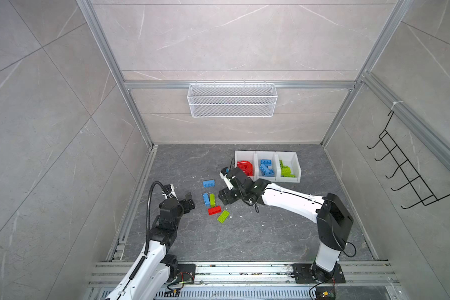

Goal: Sort the legos into containers by color
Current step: 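Move the right gripper back over the brick pile toward the red brick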

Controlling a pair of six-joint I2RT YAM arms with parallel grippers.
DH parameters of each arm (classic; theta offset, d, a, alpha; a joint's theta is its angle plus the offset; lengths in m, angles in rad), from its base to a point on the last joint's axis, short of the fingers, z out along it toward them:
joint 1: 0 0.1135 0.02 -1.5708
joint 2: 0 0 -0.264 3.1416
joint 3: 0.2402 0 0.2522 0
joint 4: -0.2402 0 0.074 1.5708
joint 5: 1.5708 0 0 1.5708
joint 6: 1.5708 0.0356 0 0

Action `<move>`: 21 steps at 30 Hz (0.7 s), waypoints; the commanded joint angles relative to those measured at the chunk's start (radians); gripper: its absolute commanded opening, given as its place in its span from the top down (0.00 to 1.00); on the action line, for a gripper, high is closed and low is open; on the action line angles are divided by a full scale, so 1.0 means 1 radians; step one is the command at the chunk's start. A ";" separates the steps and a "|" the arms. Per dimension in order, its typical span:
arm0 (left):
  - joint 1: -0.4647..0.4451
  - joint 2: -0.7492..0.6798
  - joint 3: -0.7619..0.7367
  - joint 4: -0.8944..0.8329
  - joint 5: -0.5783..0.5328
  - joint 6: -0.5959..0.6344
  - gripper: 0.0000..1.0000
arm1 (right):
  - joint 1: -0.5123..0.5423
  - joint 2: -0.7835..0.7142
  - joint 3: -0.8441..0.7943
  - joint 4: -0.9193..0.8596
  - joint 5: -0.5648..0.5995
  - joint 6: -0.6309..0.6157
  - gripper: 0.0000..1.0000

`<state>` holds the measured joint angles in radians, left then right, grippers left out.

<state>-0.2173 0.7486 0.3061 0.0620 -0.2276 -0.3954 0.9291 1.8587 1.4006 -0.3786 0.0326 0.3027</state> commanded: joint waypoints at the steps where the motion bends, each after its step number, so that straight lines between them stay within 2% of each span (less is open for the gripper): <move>1: 0.015 0.023 0.020 0.054 0.031 -0.028 0.01 | 0.054 0.032 -0.001 -0.026 0.091 0.066 0.15; 5: 0.025 0.050 0.013 0.075 0.048 -0.035 0.01 | 0.142 0.082 0.033 -0.033 0.220 0.162 0.06; 10: 0.038 0.050 0.014 0.075 0.069 -0.042 0.01 | 0.188 0.152 0.064 -0.001 0.281 0.261 0.04; 12: 0.042 0.039 0.007 0.075 0.064 -0.046 0.01 | 0.200 0.177 0.071 0.031 0.280 0.262 0.02; 16: 0.049 0.031 0.002 0.073 0.061 -0.055 0.01 | 0.211 0.238 0.136 -0.039 0.366 0.275 0.01; 21: 0.052 0.043 0.007 0.079 0.070 -0.056 0.01 | 0.211 0.287 0.160 -0.008 0.338 0.270 0.01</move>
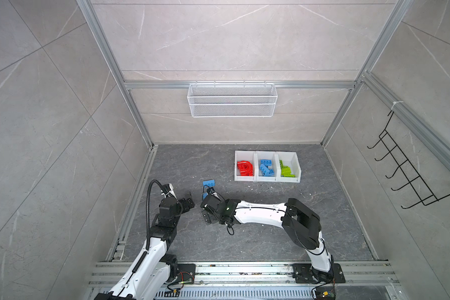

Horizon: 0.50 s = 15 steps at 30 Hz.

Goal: Sort the legos into containers by color
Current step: 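Move the right gripper back over the brick pile toward the red brick, then lower the right gripper and grasp the red 2x4 brick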

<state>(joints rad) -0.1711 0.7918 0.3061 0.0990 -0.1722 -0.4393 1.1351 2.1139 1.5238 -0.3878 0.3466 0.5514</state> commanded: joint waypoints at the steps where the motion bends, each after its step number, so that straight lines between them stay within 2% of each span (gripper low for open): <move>1: 0.005 0.002 0.008 0.040 0.017 -0.012 0.01 | 0.006 0.043 0.046 0.003 0.020 0.021 0.01; 7: 0.007 -0.005 0.007 0.038 0.020 -0.014 0.01 | 0.003 0.093 0.083 -0.011 0.024 0.018 0.05; 15: 0.009 -0.002 0.007 0.036 0.018 -0.012 0.01 | 0.004 0.109 0.090 0.006 0.012 0.019 0.19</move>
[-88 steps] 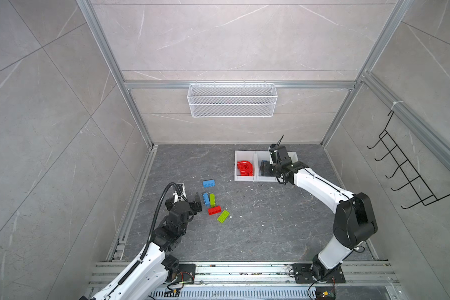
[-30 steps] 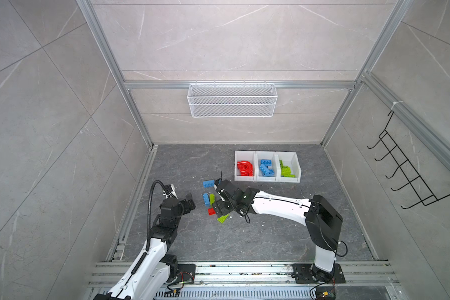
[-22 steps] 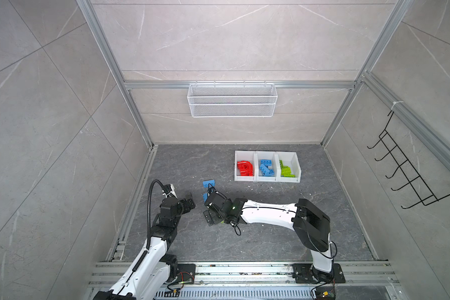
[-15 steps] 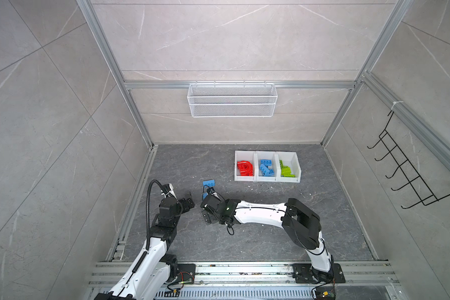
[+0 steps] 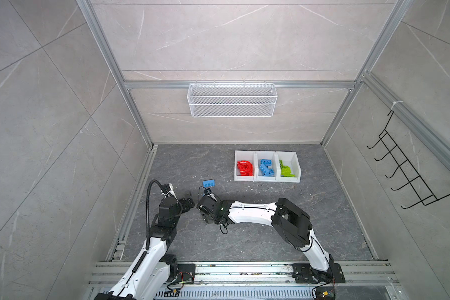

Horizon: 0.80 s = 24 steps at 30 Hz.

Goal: Sort the legos into containers by color
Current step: 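Lower the right gripper and grasp the red 2x4 brick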

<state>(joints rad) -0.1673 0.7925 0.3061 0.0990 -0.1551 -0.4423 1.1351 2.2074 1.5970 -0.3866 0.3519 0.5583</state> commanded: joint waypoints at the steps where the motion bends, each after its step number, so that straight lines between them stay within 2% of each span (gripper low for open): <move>1: 0.005 -0.003 0.007 0.037 0.001 -0.009 0.01 | 0.004 0.005 0.001 0.018 0.007 0.014 0.20; 9: 0.005 -0.004 0.009 0.036 0.004 -0.005 0.01 | 0.003 -0.074 -0.074 0.056 0.024 0.012 0.33; 13: 0.005 -0.005 0.016 0.026 0.013 -0.003 0.01 | -0.013 -0.183 -0.212 0.190 -0.022 0.020 0.39; 18: 0.005 -0.030 0.012 0.016 0.006 0.007 0.01 | -0.069 -0.316 -0.336 0.291 -0.114 0.016 0.43; 24: 0.005 -0.034 0.007 0.031 0.023 0.008 0.01 | -0.207 -0.430 -0.396 0.249 -0.195 -0.051 0.45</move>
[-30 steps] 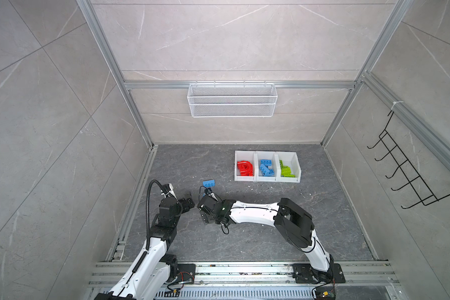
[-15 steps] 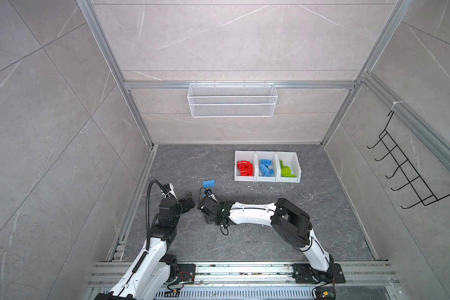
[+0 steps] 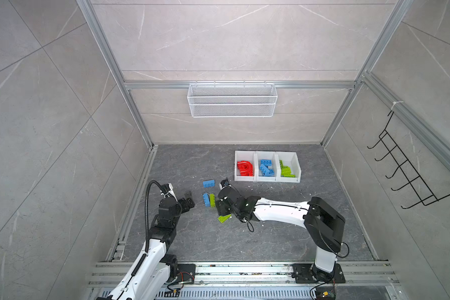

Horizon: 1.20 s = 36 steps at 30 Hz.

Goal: Sort the legos into containers by color
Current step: 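Lower the right gripper and grasp the red 2x4 brick, then carry the red brick with the right gripper and release it into the red compartment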

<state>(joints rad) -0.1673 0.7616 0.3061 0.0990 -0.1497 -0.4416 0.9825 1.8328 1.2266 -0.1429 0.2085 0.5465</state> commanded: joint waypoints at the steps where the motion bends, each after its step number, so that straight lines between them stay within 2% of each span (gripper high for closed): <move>1: 0.006 0.004 0.007 0.035 0.022 0.007 0.01 | -0.088 -0.065 -0.027 -0.005 -0.076 -0.053 0.45; 5: 0.005 0.032 0.015 0.048 0.042 0.006 0.01 | -0.213 -0.077 -0.002 -0.038 -0.170 -0.118 0.47; 12: 0.005 0.033 0.017 0.052 0.060 0.008 0.00 | -0.344 -0.041 0.073 -0.068 -0.198 -0.186 0.49; 18: 0.005 0.027 0.014 0.054 0.061 0.011 0.00 | -0.429 0.056 0.189 -0.076 -0.204 -0.215 0.49; 25: 0.006 0.046 0.014 0.061 0.061 0.015 0.01 | -0.502 0.233 0.422 -0.126 -0.193 -0.230 0.49; 31: 0.005 0.052 0.014 0.068 0.064 0.013 0.01 | -0.531 0.373 0.605 -0.190 -0.179 -0.227 0.44; 34: 0.006 0.048 0.013 0.068 0.063 0.015 0.01 | -0.535 0.426 0.677 -0.232 -0.183 -0.230 0.33; 36: 0.005 0.044 0.014 0.070 0.062 0.015 0.01 | -0.535 0.433 0.684 -0.232 -0.191 -0.231 0.30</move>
<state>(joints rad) -0.1673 0.8124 0.3061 0.1219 -0.0971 -0.4412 0.4435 2.2398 1.8721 -0.3180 0.0181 0.3359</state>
